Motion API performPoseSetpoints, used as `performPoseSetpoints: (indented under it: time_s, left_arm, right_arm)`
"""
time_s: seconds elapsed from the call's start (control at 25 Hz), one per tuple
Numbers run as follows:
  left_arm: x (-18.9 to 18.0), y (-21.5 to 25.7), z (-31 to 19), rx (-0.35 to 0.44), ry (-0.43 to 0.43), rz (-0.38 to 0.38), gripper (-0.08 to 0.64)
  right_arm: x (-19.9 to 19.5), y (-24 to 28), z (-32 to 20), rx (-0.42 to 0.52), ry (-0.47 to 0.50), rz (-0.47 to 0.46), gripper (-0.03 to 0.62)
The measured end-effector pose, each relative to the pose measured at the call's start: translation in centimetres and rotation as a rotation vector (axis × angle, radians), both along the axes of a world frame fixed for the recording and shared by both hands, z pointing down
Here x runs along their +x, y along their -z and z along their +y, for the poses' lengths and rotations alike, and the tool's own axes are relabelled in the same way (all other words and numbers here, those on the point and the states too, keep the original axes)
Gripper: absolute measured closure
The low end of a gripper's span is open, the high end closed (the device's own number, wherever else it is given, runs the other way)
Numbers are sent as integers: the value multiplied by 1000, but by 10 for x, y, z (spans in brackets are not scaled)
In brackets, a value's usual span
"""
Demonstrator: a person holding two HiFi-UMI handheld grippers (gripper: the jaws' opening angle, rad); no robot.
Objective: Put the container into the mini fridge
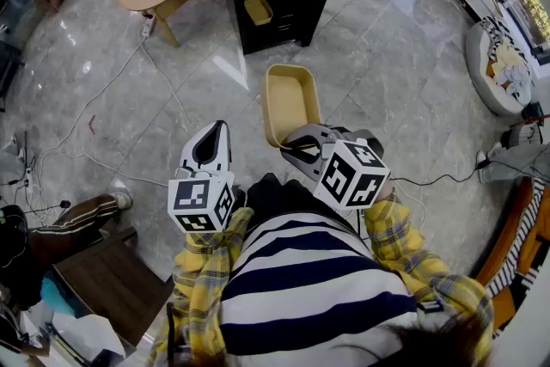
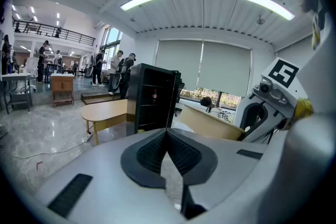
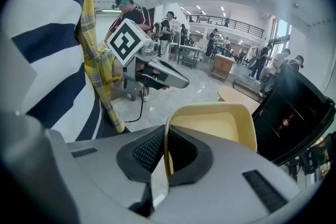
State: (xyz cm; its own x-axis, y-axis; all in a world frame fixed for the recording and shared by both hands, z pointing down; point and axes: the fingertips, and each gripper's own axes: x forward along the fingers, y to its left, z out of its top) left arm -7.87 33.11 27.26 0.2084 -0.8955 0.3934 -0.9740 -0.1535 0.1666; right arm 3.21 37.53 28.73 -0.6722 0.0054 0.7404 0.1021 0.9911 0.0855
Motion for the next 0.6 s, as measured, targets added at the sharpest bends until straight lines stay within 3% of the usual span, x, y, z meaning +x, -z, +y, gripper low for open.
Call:
performPoseSetpoints:
  time_s: [0.6]
  left_arm:
    - [22, -6, -22, -23, -18, 0, 552]
  right_arm:
    - [17, -9, -19, -34, -13, 3, 563]
